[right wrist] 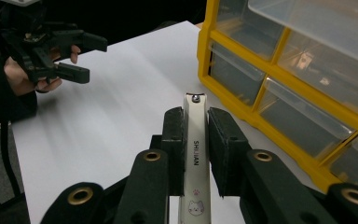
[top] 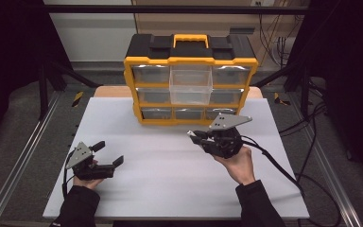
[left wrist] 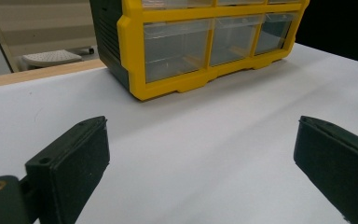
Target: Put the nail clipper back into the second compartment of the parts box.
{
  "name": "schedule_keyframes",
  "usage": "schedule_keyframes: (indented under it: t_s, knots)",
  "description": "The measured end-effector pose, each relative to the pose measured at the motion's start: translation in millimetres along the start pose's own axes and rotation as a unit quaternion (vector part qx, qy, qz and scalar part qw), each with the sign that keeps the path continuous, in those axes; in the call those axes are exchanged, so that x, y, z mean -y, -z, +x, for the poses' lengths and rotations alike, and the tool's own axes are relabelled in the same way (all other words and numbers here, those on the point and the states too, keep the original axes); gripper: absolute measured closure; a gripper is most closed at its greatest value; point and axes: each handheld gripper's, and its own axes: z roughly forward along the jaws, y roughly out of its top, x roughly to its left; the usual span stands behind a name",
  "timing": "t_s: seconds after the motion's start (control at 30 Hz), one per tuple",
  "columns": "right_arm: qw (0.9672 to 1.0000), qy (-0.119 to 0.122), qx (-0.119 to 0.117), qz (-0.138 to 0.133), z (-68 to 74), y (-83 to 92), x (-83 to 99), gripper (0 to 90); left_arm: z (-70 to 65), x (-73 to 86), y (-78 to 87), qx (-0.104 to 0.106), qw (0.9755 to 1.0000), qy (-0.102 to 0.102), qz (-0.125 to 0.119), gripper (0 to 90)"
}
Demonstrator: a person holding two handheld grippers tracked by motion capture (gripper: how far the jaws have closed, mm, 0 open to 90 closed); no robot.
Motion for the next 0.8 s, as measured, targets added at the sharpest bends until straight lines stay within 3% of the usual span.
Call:
schedule_keyframes:
  t_s: [0.8]
  knots:
    - [0.9993,0.006,0.013,-0.034,-4.7,24.9,-33.8,77.3,-0.1,-0.2,0.4,-0.001,1.0,-0.001,0.0,3.3]
